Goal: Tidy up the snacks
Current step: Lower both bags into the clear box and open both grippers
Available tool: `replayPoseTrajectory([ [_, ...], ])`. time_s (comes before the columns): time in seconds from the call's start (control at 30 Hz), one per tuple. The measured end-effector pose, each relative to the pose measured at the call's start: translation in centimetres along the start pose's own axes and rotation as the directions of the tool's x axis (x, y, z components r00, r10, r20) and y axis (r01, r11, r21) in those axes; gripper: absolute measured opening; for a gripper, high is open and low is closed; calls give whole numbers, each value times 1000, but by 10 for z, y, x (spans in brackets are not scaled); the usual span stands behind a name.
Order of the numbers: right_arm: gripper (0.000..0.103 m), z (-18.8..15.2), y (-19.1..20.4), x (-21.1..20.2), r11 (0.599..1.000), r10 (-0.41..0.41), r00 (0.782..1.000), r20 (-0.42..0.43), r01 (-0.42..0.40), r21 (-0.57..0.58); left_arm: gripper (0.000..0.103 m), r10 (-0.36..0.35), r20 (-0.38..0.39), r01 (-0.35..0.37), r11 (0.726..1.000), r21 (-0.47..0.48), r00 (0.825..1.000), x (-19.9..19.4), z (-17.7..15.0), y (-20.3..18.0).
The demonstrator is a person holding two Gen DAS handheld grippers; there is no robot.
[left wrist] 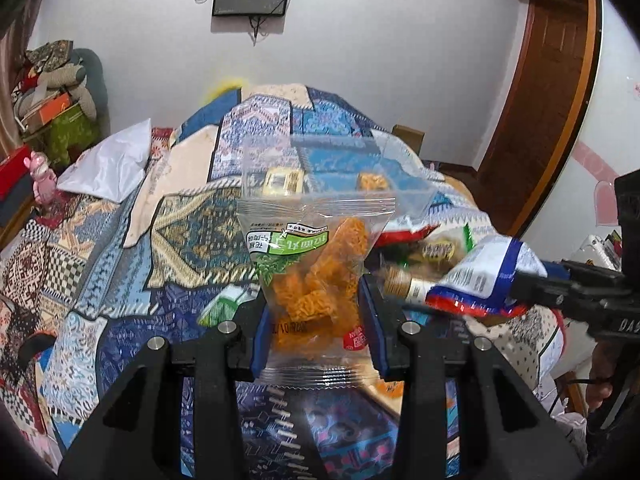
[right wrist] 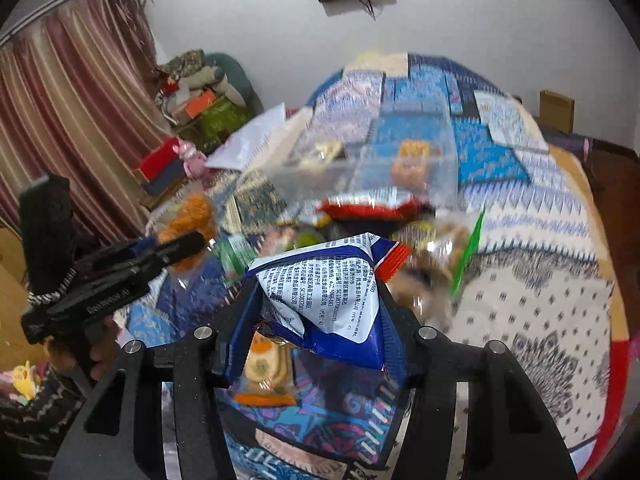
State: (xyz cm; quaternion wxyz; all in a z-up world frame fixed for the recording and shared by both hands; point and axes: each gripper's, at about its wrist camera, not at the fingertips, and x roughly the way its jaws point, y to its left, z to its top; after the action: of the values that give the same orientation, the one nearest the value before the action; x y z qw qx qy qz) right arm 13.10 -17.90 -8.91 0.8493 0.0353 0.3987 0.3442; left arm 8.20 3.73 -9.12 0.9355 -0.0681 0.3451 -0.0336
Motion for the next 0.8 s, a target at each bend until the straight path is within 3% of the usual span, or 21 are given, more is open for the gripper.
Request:
replayPoseTrajectory([
  [0.43, 51, 65, -8, -7, 999, -36, 988, 150, 41, -30, 40, -23, 77, 21, 999, 24, 997, 19, 61, -4],
  [0.8, 51, 109, -31, 35, 998, -55, 985, 161, 58, -18, 40, -6, 52, 7, 1000, -12, 999, 80, 105, 17],
])
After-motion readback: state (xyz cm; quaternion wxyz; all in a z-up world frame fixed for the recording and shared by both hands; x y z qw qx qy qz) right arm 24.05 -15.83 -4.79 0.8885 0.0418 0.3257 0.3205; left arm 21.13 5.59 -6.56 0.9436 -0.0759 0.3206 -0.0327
